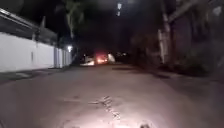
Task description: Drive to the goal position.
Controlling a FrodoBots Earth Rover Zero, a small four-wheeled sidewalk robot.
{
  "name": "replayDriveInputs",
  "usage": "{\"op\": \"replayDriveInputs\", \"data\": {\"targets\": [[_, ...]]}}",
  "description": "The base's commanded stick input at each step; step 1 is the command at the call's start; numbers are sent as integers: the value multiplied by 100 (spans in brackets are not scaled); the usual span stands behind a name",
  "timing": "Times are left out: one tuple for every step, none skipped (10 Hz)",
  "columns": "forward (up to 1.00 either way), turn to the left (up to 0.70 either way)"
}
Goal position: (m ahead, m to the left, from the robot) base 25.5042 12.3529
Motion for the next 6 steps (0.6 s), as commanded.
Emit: {"op": "replayDriveInputs", "data": {"targets": [[70,0],[70,0],[70,0],[70,0],[70,0],[70,0]]}}
